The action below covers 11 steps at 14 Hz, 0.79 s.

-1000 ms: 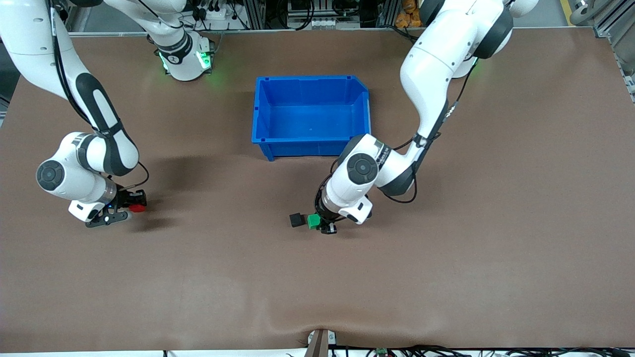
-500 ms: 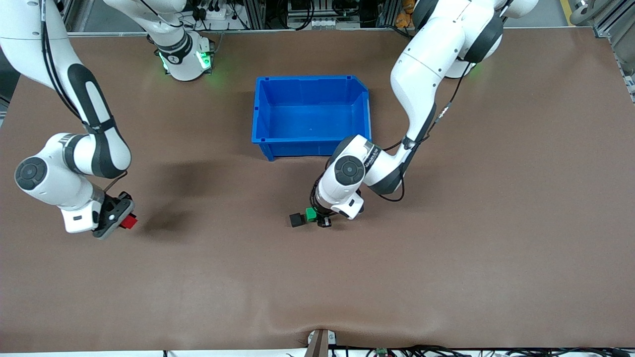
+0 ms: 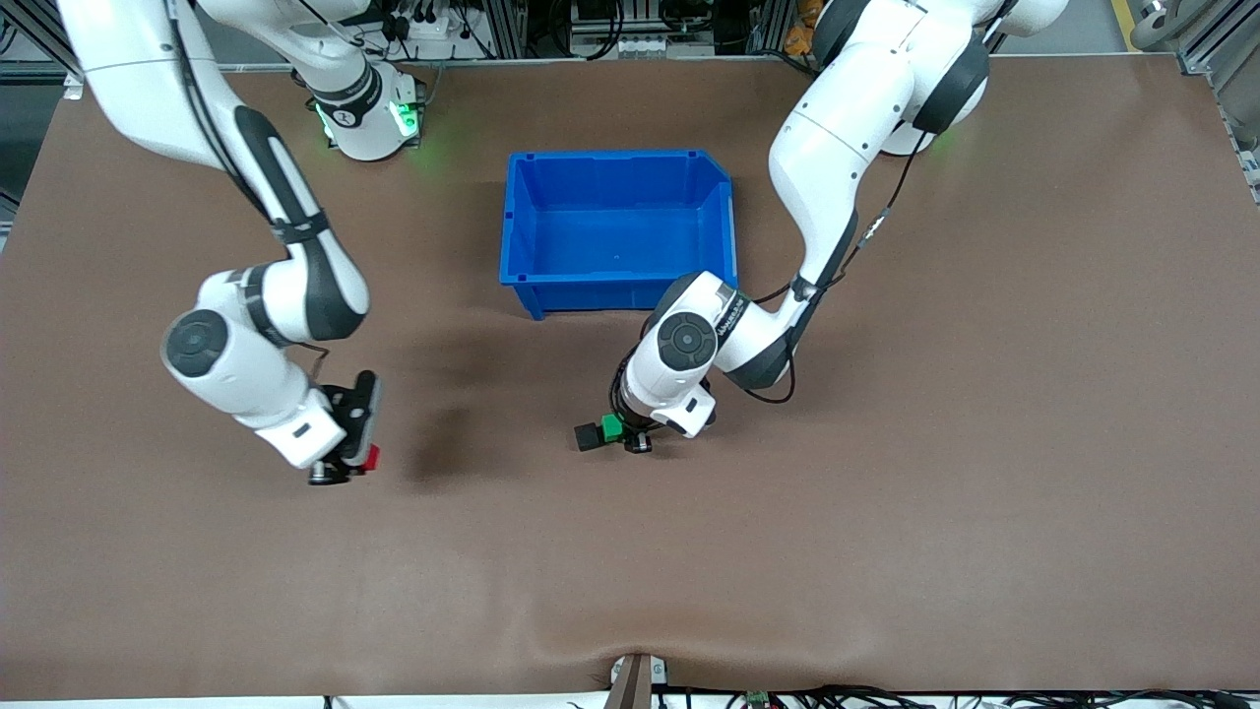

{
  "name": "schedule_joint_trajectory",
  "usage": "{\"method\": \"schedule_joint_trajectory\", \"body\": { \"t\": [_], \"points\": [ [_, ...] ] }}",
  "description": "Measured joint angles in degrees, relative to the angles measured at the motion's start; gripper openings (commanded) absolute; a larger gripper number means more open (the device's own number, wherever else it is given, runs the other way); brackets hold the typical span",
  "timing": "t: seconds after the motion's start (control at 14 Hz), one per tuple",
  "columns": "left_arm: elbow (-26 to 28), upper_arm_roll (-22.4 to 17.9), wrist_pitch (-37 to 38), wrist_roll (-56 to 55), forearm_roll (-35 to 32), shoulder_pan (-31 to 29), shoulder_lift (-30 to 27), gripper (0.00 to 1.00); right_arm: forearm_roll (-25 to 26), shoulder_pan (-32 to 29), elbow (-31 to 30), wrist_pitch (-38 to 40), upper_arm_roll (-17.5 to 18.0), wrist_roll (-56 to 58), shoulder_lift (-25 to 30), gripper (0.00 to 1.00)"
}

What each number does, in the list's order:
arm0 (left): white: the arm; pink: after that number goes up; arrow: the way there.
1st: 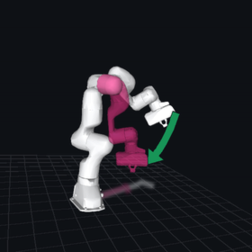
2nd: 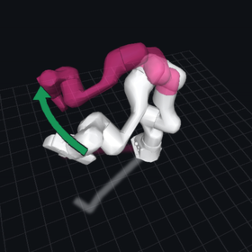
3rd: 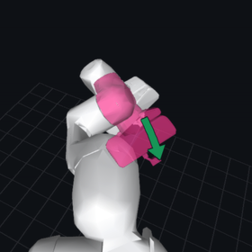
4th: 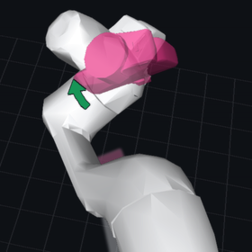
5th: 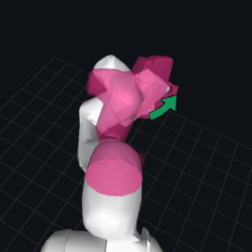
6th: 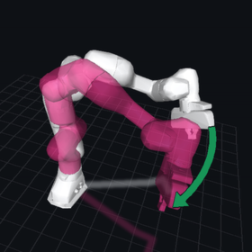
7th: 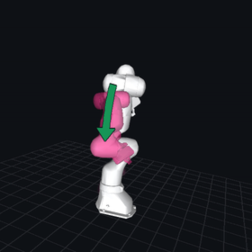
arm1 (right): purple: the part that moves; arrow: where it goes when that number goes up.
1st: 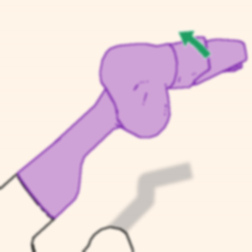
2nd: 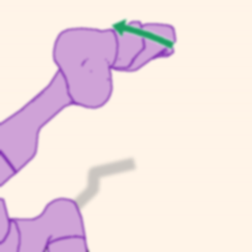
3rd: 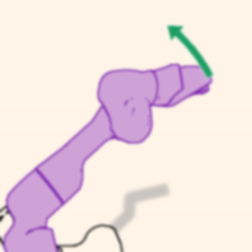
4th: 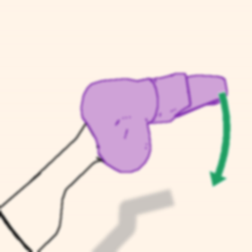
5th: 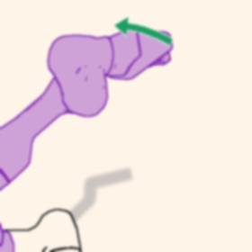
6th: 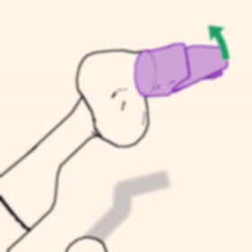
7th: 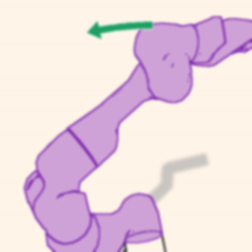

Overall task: Attach green and red cubes to black cube
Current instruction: 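Carry the red cube with the right gripper toward the black cube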

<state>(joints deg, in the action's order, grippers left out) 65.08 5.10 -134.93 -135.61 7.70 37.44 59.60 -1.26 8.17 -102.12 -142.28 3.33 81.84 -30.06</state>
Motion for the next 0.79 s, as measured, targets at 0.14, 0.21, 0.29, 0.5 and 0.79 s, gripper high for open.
{"method": "schedule_joint_trajectory", "body": {
  "t": [0.14,0.21,0.29,0.5,0.79],
  "points": [
    [-0.1,-0.01,0.0,0.0,0.0,0.01,0.34,0.03,0.02,2.04,2.47,0.42,-0.04,0.19,-2.46,0.0],
    [-0.15,-0.01,0.0,0.0,0.0,0.01,0.58,0.03,0.02,2.88,3.87,1.1,-0.04,0.01,-3.88,0.0],
    [-0.21,-0.01,-0.01,0.0,0.0,0.02,0.77,0.03,0.02,3.49,5.26,1.75,-0.06,-0.63,-5.18,0.0],
    [-0.49,-0.01,-0.02,0.0,0.0,0.02,0.9,0.04,0.03,5.17,8.15,3.48,-0.08,-6.02,-7.46,0.0],
    [-0.75,-0.01,-0.04,0.0,0.0,0.05,1.1,0.07,0.04,7.6,10.58,4.21,-0.09,-13.97,-9.37,0.0]
  ]
}}
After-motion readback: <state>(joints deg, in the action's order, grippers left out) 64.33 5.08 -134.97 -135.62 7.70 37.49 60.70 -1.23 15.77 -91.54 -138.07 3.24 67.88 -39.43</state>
